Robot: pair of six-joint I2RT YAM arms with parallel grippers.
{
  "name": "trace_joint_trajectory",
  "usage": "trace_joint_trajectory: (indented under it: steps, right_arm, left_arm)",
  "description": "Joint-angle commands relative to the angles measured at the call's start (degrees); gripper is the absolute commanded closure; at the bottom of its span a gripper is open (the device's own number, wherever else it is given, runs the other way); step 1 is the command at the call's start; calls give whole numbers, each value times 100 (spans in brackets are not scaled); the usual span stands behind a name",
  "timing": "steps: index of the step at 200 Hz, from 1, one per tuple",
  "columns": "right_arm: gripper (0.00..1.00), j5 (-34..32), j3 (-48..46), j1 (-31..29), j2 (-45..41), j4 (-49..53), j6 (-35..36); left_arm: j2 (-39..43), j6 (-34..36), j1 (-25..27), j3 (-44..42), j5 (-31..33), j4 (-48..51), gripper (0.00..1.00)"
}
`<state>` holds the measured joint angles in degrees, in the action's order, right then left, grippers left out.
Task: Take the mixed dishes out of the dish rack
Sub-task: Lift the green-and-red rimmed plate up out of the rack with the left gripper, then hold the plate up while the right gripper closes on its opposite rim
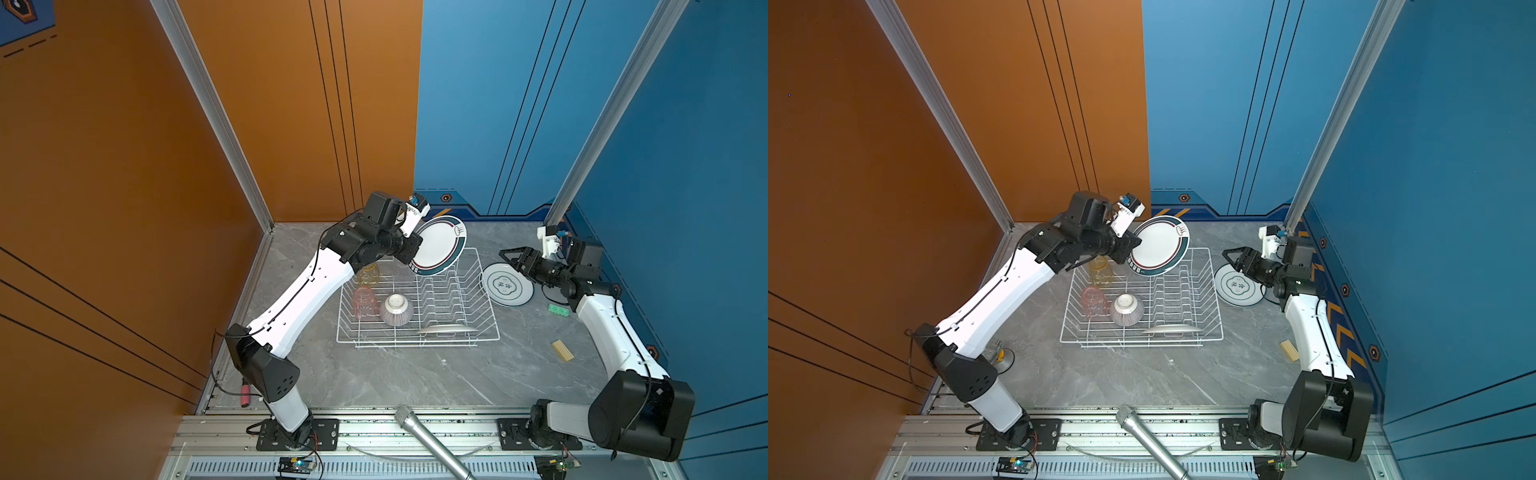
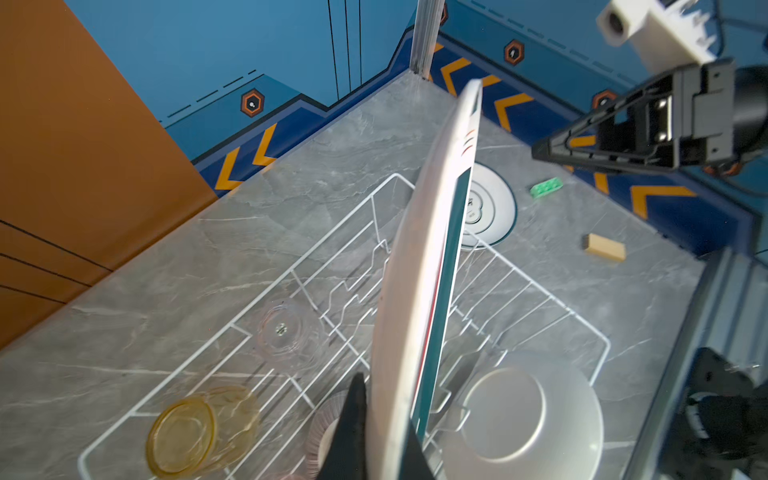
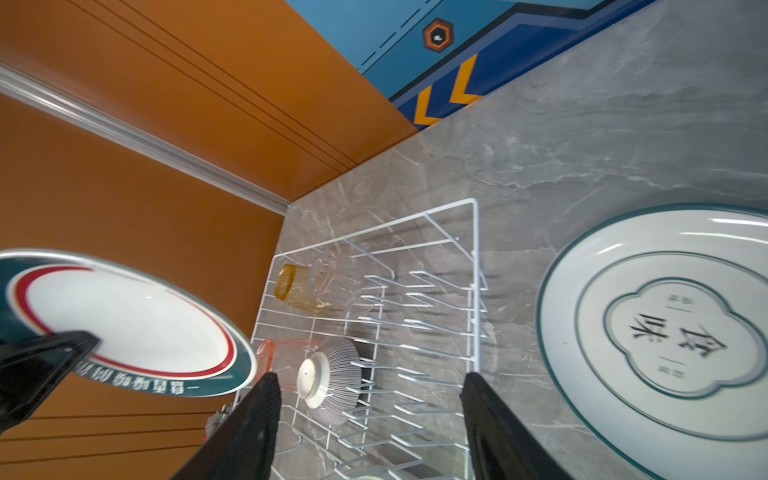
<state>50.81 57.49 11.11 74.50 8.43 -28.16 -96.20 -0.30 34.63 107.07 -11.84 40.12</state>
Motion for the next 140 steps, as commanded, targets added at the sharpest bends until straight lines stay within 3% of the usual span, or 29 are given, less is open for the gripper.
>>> trace_joint_trajectory:
  steps: [1,33,69,140]
  right_arm:
    - [34,984,-184,-148,-107,-1376,-700]
    - [34,1415,-236,-496,-120,-2053,-1046]
    - [34,1438,-224,-687,-47,-2070,-1093]
    - [45,1461,-257,-927,63,-2800,-1569]
  left_arm:
    - [110,-1029,-214,-340,-1357,-1006,100]
    - [33,-1882,-419,-787,-2147,-1977,100]
    - [-89,-2659,-492,-1131,-2652,-3159,100]
    - [-569,-3898,-439,-1381,-3235,-4711,100]
